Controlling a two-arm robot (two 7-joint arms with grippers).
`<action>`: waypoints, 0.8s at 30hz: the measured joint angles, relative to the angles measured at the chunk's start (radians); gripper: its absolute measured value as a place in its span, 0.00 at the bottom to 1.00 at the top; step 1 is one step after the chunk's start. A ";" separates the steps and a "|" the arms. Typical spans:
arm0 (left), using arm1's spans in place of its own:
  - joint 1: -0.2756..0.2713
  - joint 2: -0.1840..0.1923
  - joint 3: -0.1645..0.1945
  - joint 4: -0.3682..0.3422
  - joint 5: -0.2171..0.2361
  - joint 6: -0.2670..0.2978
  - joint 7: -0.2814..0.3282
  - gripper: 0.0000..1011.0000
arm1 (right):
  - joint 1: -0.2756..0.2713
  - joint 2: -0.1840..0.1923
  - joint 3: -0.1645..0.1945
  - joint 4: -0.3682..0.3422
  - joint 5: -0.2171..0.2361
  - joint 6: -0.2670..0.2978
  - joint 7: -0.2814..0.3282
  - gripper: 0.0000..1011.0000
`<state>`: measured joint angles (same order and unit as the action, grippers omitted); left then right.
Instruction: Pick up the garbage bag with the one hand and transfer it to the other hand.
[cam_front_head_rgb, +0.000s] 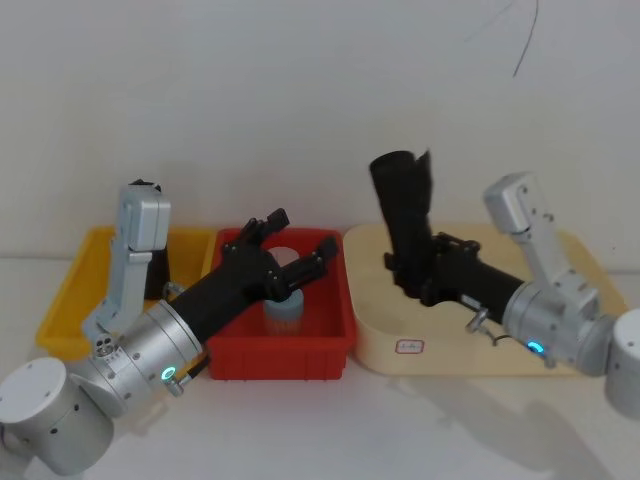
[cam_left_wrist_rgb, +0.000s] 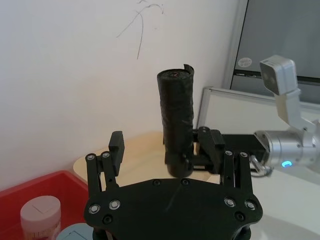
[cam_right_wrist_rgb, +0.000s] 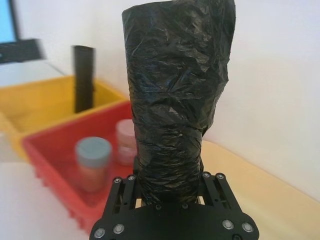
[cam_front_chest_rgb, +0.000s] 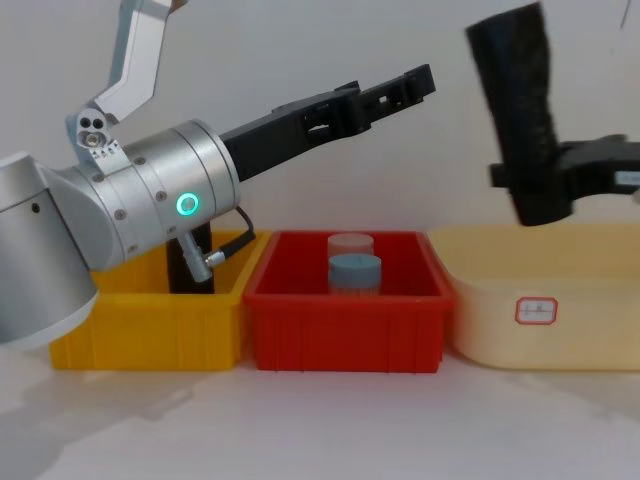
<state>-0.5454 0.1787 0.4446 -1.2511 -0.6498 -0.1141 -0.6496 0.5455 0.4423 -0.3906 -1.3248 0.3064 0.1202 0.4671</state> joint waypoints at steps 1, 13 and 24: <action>0.000 0.000 0.000 0.000 0.000 0.000 0.000 0.99 | 0.003 0.003 0.004 0.005 -0.001 0.002 -0.002 0.54; 0.000 0.000 0.000 0.000 0.000 0.000 0.000 0.99 | 0.044 0.061 0.057 0.081 -0.033 0.046 -0.043 0.67; 0.000 0.000 0.000 0.000 0.000 0.000 0.000 0.99 | 0.043 0.105 0.064 0.041 -0.072 0.073 -0.052 0.98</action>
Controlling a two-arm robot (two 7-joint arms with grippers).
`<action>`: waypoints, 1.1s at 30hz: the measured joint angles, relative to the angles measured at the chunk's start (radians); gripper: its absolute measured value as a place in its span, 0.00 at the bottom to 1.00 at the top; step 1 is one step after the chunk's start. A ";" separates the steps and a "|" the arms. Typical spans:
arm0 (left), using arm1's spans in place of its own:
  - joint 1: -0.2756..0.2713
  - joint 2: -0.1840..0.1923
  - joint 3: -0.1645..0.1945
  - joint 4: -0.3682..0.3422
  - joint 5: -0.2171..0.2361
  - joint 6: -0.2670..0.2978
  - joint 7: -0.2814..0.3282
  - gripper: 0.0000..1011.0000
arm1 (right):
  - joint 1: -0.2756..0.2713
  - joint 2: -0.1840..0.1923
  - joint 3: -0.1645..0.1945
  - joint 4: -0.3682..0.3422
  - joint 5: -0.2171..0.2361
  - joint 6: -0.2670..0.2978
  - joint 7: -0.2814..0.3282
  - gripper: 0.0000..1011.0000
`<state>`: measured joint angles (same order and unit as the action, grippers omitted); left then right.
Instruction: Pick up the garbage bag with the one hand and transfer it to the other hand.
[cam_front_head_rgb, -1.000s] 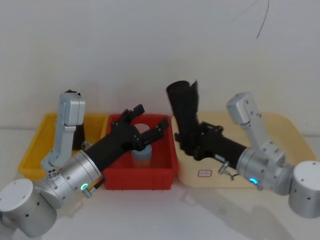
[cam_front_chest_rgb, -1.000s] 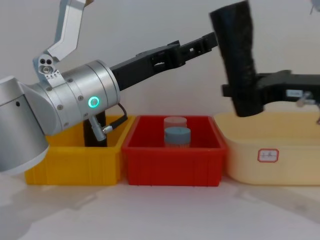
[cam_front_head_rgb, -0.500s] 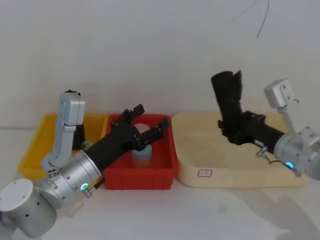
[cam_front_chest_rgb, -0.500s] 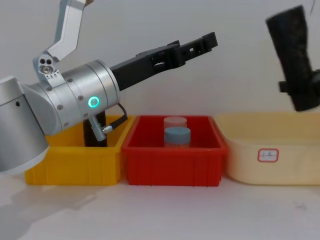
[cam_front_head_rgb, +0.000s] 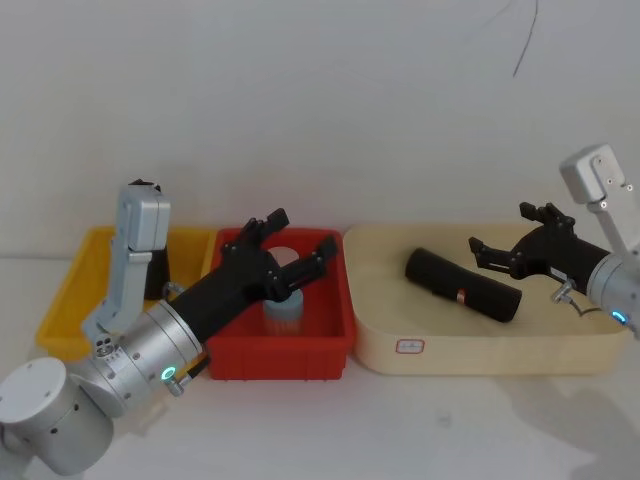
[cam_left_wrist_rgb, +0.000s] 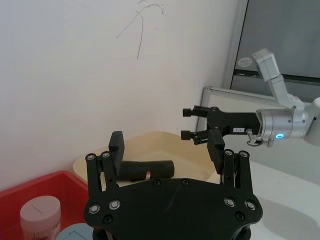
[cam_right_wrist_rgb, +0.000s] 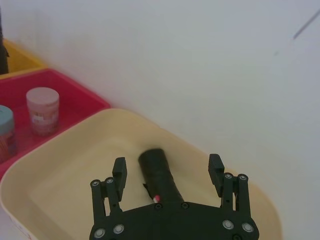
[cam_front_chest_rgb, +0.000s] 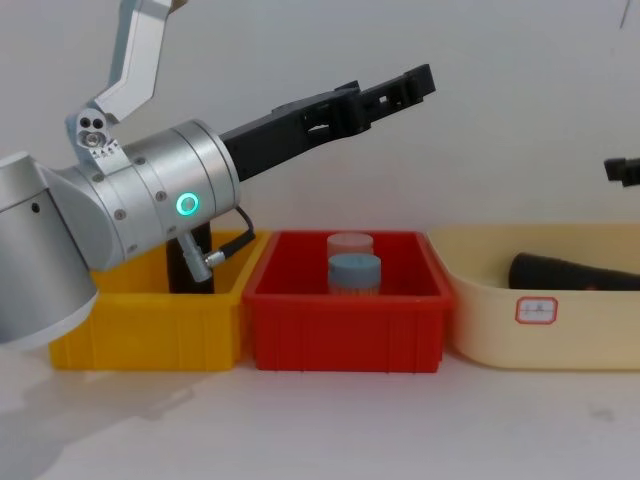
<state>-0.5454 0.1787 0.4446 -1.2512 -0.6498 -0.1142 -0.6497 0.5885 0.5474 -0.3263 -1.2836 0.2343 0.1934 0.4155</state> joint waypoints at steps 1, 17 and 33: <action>0.000 0.000 0.000 0.000 0.000 0.000 0.000 0.99 | 0.000 0.003 -0.001 -0.008 -0.003 0.000 0.001 0.99; 0.024 0.015 -0.025 -0.024 0.012 -0.023 0.070 0.99 | 0.009 -0.007 -0.051 -0.114 -0.027 -0.014 0.073 0.99; 0.087 0.063 -0.105 -0.088 0.074 -0.059 0.225 0.99 | 0.076 -0.112 -0.148 -0.026 0.009 -0.055 0.200 0.99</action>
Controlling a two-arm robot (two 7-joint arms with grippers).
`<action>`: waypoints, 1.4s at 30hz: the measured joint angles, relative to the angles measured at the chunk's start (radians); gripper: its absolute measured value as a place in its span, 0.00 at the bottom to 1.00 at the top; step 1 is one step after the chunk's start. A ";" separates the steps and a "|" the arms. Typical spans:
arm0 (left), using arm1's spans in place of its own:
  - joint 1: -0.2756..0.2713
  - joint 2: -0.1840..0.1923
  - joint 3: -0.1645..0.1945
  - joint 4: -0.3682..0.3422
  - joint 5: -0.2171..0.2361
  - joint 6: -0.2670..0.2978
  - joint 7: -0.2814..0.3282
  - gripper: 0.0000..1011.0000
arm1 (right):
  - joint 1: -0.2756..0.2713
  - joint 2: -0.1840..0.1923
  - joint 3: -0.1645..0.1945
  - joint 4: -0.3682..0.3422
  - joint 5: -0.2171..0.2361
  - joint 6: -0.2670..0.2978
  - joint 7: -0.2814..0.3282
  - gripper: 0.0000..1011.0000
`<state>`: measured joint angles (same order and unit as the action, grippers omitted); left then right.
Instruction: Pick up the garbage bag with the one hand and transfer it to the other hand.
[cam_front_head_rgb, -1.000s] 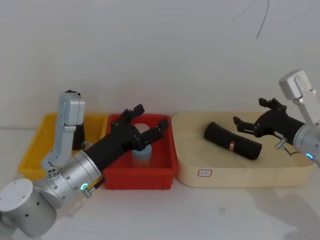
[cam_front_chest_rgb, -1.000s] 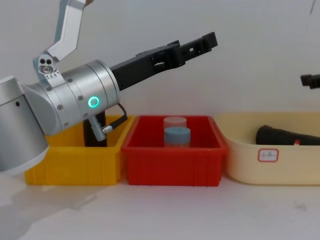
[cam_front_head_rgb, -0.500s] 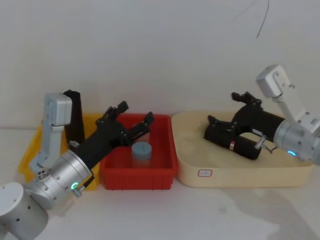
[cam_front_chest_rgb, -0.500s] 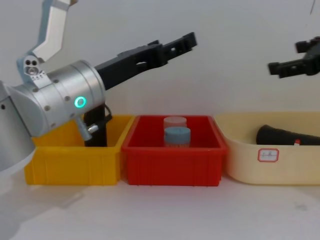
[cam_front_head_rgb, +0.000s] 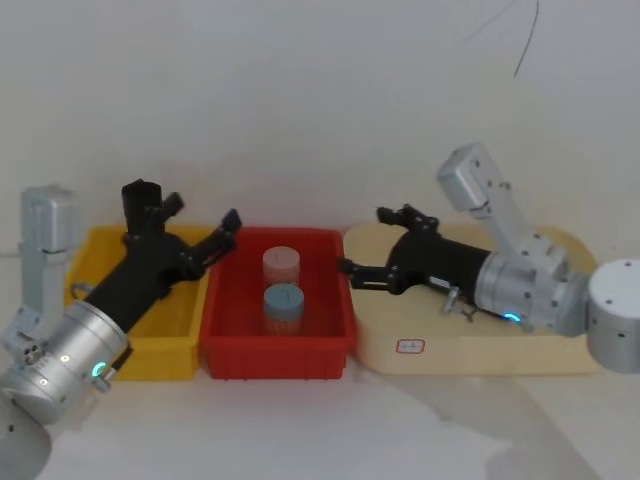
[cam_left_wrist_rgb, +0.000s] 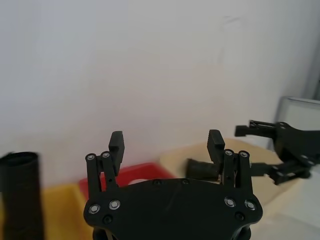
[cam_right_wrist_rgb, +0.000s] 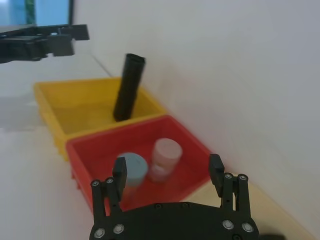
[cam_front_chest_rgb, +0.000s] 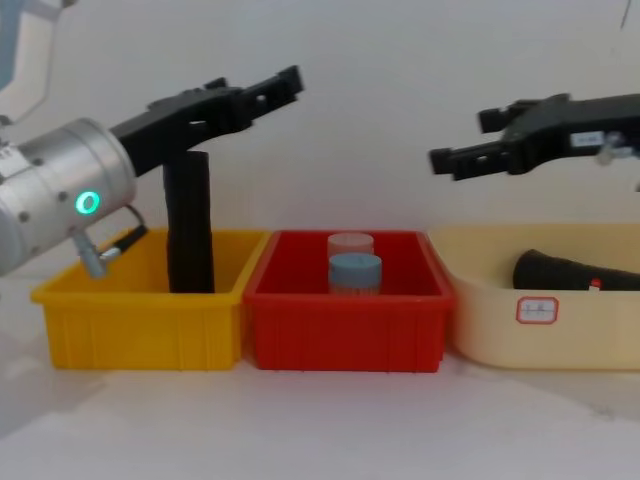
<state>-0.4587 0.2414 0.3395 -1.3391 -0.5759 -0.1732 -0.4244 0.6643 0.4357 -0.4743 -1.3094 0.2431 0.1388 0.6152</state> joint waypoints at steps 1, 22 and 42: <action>0.004 0.003 -0.006 -0.003 0.003 -0.001 0.007 0.99 | 0.005 -0.007 -0.005 0.011 0.002 -0.002 0.006 0.99; 0.096 0.066 -0.133 -0.082 0.092 -0.031 0.196 0.99 | 0.113 -0.124 -0.060 0.238 0.077 -0.021 0.119 0.99; 0.126 0.086 -0.177 -0.104 0.119 -0.040 0.251 0.99 | 0.254 -0.238 -0.121 0.578 0.078 -0.068 0.194 0.99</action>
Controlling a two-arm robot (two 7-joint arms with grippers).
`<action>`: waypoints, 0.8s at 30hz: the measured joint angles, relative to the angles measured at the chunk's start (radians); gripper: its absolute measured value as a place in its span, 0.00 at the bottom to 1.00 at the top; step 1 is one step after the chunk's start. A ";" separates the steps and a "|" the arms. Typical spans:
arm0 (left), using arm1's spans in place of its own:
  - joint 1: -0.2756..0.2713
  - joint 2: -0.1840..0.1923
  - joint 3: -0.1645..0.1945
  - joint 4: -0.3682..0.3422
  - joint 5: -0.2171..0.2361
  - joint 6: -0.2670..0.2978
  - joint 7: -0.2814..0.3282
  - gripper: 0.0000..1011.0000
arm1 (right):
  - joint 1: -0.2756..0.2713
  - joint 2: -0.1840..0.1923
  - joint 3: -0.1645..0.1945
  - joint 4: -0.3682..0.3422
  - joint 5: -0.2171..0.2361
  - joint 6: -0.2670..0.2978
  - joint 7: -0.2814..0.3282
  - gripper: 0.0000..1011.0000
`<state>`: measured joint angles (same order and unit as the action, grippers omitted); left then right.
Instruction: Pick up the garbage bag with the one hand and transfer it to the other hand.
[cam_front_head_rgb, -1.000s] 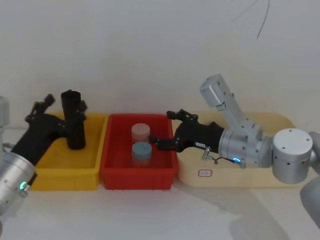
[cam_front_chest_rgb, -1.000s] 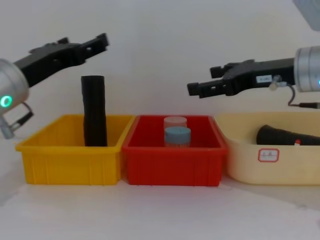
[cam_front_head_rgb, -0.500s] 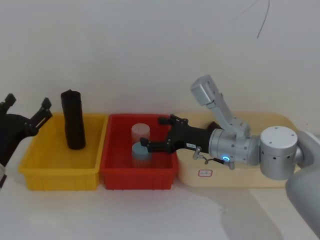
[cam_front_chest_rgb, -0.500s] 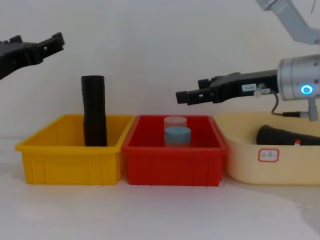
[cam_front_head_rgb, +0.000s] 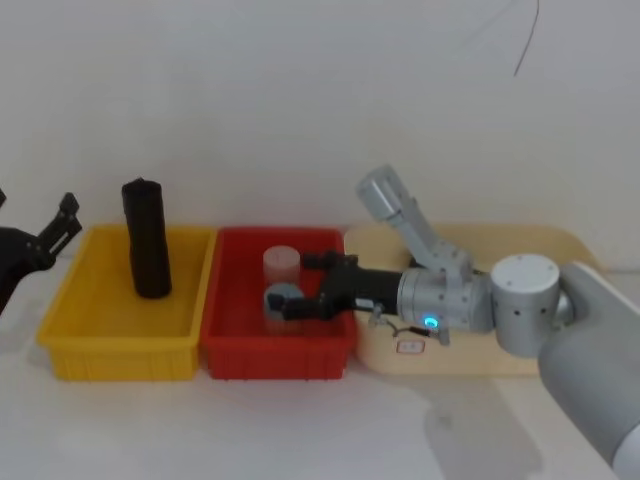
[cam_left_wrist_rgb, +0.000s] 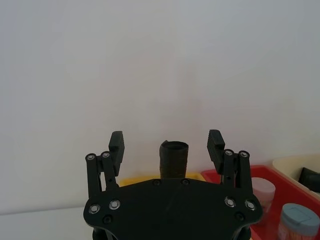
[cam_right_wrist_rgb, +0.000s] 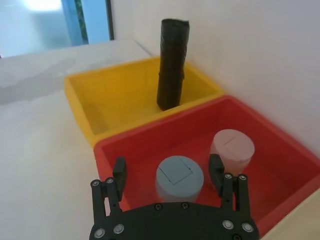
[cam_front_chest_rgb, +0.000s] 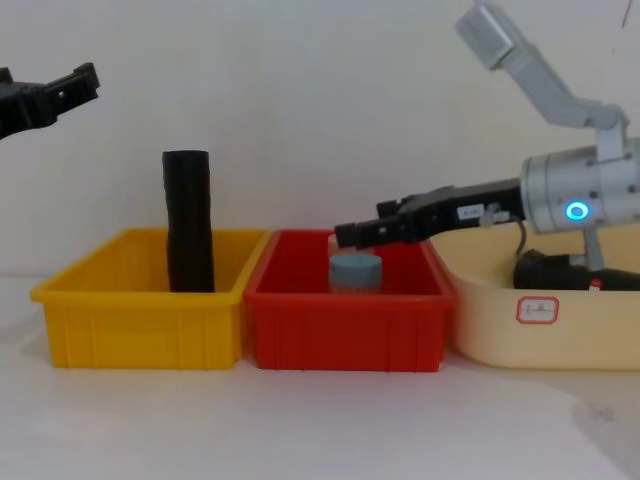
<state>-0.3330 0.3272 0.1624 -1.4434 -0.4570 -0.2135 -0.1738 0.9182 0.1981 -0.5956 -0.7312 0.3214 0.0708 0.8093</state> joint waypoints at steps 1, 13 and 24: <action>0.001 0.000 -0.001 0.000 0.000 0.000 0.001 0.99 | 0.007 -0.006 -0.002 0.017 -0.001 -0.003 0.002 0.99; 0.005 0.003 -0.007 -0.003 0.004 -0.001 0.009 0.99 | 0.097 -0.080 -0.025 0.236 -0.022 -0.074 0.042 0.99; 0.006 0.004 -0.009 -0.004 0.005 -0.002 0.011 0.99 | 0.155 -0.126 -0.027 0.378 -0.033 -0.127 0.060 0.99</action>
<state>-0.3270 0.3312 0.1532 -1.4476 -0.4515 -0.2154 -0.1625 1.0733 0.0719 -0.6228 -0.3534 0.2885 -0.0557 0.8695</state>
